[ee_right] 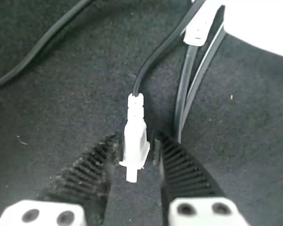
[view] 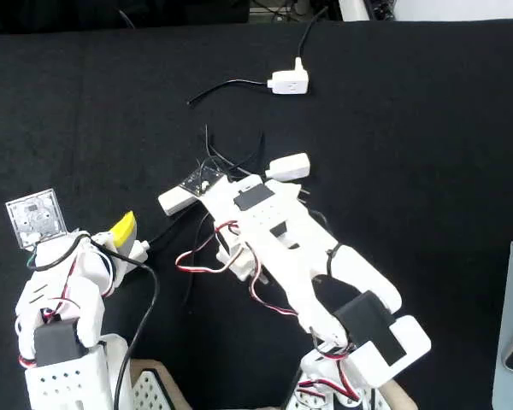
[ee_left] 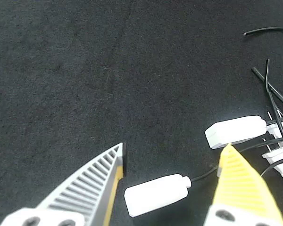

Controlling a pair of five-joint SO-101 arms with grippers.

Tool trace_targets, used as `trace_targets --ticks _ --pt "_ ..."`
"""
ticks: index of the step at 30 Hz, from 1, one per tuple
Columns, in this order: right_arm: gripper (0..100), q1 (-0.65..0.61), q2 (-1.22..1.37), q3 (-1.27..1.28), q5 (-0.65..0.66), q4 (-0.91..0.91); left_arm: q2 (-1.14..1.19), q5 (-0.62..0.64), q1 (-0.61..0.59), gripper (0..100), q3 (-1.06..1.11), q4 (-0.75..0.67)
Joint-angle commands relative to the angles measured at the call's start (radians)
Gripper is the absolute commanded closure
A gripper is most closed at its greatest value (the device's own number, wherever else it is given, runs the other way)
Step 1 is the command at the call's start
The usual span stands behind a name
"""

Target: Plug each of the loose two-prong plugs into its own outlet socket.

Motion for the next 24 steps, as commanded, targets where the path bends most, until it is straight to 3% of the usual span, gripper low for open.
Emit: trace_targets --ticks 1,18,22,24 --pt "88.8 -0.012 -0.005 -0.036 -0.011 0.009 0.002 -0.008 -0.005 68 -0.008 -0.023" --pt "89.4 0.002 0.147 -0.071 -0.012 -0.011 0.002 -0.008 -0.005 68 -0.008 -0.023" --pt "98.5 0.006 0.147 -0.105 -0.012 -0.009 0.002 -0.008 -0.005 68 -0.008 -0.023" --pt "98.1 0.005 0.133 -0.108 -0.012 -0.002 0.002 -0.008 -0.005 68 -0.008 -0.023"
